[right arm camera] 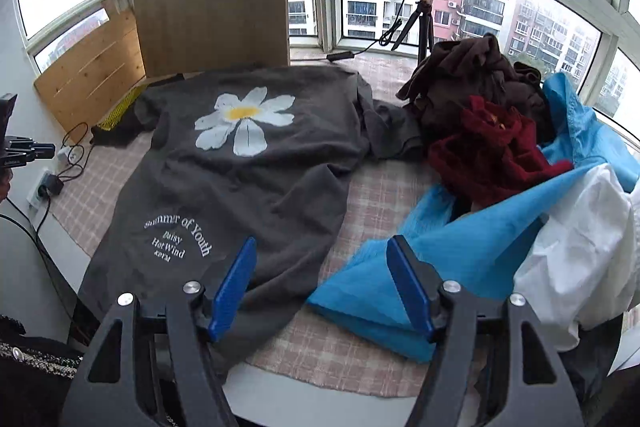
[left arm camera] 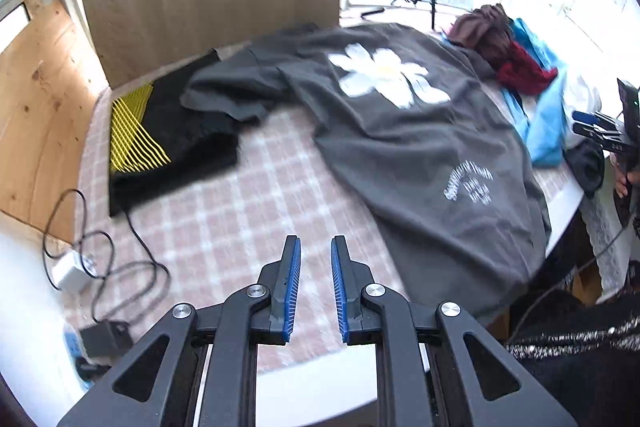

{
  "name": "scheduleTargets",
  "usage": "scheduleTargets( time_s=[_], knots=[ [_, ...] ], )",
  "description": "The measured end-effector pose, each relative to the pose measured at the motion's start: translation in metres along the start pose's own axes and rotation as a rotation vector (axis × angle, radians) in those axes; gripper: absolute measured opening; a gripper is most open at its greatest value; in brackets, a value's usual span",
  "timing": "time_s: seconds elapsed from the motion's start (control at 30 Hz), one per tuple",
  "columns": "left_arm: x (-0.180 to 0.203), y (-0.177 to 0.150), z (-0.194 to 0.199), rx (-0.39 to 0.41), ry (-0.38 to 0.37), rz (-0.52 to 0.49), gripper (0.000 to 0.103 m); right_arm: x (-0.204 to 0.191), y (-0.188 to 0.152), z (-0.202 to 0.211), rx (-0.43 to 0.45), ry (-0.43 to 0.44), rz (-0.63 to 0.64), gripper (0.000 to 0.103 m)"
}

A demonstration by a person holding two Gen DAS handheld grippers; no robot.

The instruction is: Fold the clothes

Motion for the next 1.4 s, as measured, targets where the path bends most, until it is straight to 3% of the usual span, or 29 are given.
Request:
scheduleTargets(
  time_s=[0.07, 0.13, 0.27, 0.37, 0.43, 0.47, 0.53, 0.6, 0.67, 0.7, 0.73, 0.83, 0.93, 1.03, 1.1, 1.2, 1.27, 1.3, 1.33, 1.4],
  knots=[
    [0.048, -0.033, -0.021, -0.07, -0.086, 0.007, 0.02, -0.009, -0.034, -0.023, -0.078, 0.064, -0.02, 0.067],
    [0.082, -0.059, -0.047, -0.133, -0.115, 0.018, 0.021, -0.019, -0.054, -0.039, -0.121, 0.108, -0.024, 0.067],
    [0.111, -0.075, -0.085, -0.19, -0.028, 0.031, 0.021, -0.032, -0.073, -0.054, -0.131, 0.129, 0.017, 0.067],
    [0.121, -0.067, -0.091, -0.17, 0.005, 0.064, 0.028, -0.036, -0.079, -0.059, -0.149, 0.151, 0.024, 0.067],
    [0.126, -0.061, -0.095, -0.166, 0.02, 0.051, 0.027, -0.036, -0.082, -0.062, -0.159, 0.133, 0.044, 0.067],
    [0.128, -0.058, -0.096, -0.157, 0.016, 0.043, 0.023, -0.037, -0.082, -0.062, -0.156, 0.148, 0.041, 0.067],
    [0.13, -0.054, -0.097, -0.139, -0.021, 0.057, 0.001, -0.039, -0.083, -0.064, -0.143, 0.187, 0.028, 0.067],
    [0.128, -0.05, -0.096, -0.132, -0.069, 0.095, 0.002, -0.041, -0.083, -0.071, -0.139, 0.199, 0.024, 0.065],
    [0.124, -0.044, -0.087, -0.108, -0.078, 0.114, 0.002, -0.043, -0.083, -0.077, -0.139, 0.205, 0.019, 0.039],
    [0.119, -0.04, -0.077, -0.086, -0.073, 0.119, 0.002, -0.042, -0.082, -0.078, -0.133, 0.207, -0.001, 0.009],
    [0.115, -0.036, -0.067, -0.065, -0.068, 0.125, 0.001, -0.041, -0.081, -0.077, -0.123, 0.209, -0.03, 0.005],
    [0.088, -0.021, -0.018, 0.028, -0.019, 0.169, 0.001, -0.027, -0.069, -0.049, -0.02, 0.227, -0.134, 0.003],
    [0.053, -0.005, 0.048, 0.145, 0.033, 0.192, 0.002, -0.012, -0.048, 0.013, 0.133, 0.257, -0.216, 0.003],
    [0.034, 0.017, 0.094, 0.215, 0.108, 0.166, 0.002, -0.002, -0.015, 0.085, 0.3, 0.225, -0.2, 0.002],
    [0.024, 0.034, 0.109, 0.246, 0.152, 0.141, 0.002, 0.003, 0.012, 0.109, 0.343, 0.218, -0.191, 0.002],
    [0.011, 0.069, 0.084, 0.223, 0.17, 0.108, 0.002, 0.007, 0.045, 0.091, 0.268, 0.206, -0.186, 0.005],
    [-0.005, 0.082, 0.047, 0.158, 0.26, 0.095, 0.002, -0.002, 0.044, 0.058, 0.157, 0.201, -0.137, 0.006],
    [-0.016, 0.082, 0.027, 0.112, 0.314, 0.091, 0.002, -0.008, 0.033, 0.041, 0.113, 0.183, -0.104, 0.012],
    [-0.028, 0.075, 0.01, 0.064, 0.354, 0.1, 0.002, -0.014, 0.02, 0.024, 0.069, 0.157, -0.068, 0.023],
    [-0.057, 0.055, -0.016, -0.012, 0.395, 0.154, 0.002, -0.024, -0.013, -0.009, -0.015, 0.108, 0.01, 0.038]
  ],
)
Point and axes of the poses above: each gripper's, at about its wrist camera, not at the fingertips, and z roughly against the way its jaws point, x to its right, y to its top, the point moved 5 cm from there along -z, roughly the way its jaws point, and after that the axes turned 6 degrees about -z, right-handed, at the moved point
